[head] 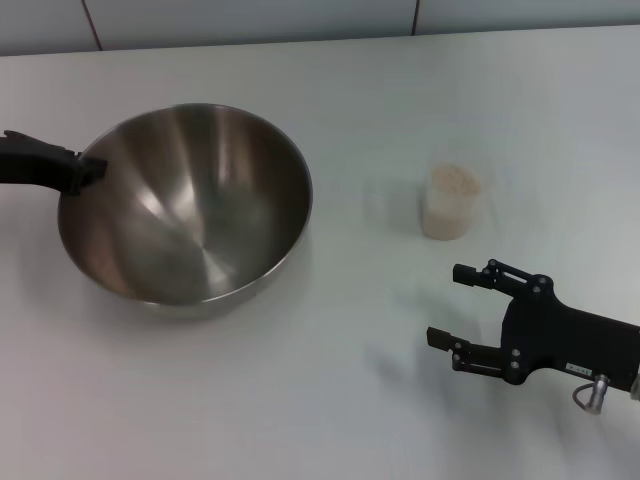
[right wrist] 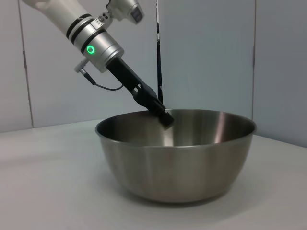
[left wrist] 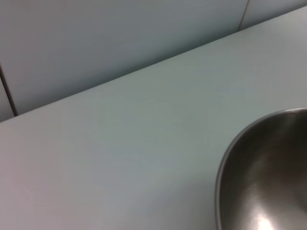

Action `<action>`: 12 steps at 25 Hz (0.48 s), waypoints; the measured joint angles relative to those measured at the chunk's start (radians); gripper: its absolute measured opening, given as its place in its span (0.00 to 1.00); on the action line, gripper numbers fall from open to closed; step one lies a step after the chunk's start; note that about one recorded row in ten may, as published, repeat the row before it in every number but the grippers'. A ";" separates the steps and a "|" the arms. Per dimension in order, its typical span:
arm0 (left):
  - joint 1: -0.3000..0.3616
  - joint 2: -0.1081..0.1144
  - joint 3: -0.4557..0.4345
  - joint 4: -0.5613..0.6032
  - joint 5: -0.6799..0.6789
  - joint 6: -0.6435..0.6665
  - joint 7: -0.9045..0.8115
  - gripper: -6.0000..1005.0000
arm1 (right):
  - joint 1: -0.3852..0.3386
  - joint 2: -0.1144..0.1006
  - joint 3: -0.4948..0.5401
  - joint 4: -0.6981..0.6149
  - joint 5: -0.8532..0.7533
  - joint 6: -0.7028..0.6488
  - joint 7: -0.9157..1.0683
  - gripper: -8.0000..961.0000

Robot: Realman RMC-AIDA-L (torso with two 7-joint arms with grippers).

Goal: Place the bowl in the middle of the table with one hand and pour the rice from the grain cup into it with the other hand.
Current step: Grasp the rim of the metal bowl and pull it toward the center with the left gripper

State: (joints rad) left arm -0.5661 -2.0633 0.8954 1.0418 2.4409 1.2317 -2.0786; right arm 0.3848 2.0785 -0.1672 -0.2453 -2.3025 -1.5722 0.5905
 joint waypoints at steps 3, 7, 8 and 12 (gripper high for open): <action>-0.007 0.001 -0.004 0.000 0.000 0.001 0.000 0.20 | -0.001 0.000 0.000 0.000 0.000 0.000 0.000 0.85; -0.023 0.002 -0.009 0.004 0.000 0.021 -0.016 0.12 | -0.003 0.000 0.000 0.000 0.000 0.000 0.000 0.85; -0.024 0.002 -0.009 0.005 0.000 0.024 -0.019 0.10 | -0.003 0.000 0.000 0.000 0.000 0.000 0.000 0.85; -0.027 0.003 -0.012 0.011 0.000 0.035 -0.023 0.06 | -0.003 0.000 0.000 0.001 0.000 0.000 0.000 0.85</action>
State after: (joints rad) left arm -0.5932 -2.0604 0.8838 1.0528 2.4406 1.2664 -2.1017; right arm 0.3819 2.0785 -0.1672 -0.2442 -2.3025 -1.5723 0.5905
